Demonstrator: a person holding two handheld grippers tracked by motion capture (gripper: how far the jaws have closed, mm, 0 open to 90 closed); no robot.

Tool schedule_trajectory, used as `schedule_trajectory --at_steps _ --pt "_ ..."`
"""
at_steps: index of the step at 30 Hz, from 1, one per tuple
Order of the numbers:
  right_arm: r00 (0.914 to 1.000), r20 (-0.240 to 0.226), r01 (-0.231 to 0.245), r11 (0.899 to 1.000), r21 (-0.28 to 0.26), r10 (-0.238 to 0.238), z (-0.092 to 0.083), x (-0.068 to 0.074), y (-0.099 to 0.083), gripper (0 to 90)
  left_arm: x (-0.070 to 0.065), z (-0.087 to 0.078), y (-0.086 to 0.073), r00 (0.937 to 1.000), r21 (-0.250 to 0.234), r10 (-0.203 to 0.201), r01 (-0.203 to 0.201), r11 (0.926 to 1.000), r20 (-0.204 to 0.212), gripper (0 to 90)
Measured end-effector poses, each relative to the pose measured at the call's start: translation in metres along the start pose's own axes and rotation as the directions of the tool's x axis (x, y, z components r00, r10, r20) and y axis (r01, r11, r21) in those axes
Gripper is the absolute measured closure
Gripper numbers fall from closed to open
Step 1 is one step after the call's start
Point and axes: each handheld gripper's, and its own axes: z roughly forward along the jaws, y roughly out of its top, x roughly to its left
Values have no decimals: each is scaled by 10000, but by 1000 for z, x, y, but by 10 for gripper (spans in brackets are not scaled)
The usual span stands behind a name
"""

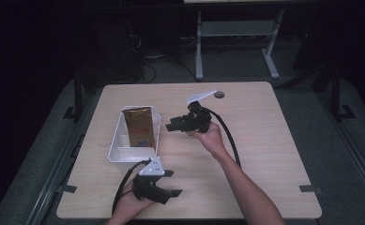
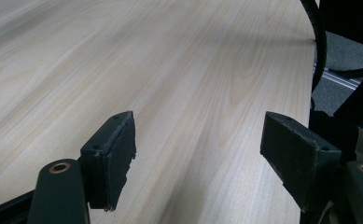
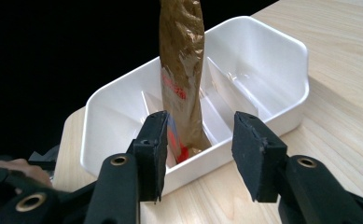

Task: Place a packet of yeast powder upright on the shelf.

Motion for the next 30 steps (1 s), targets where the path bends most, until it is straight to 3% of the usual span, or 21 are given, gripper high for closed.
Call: schedule_trajectory --at_steps 30 --pt "9981 576 -208 9993 -304 225 -61 -5 -21 477 5 0 0 9997 -166 -242 241 9996 -39 252"
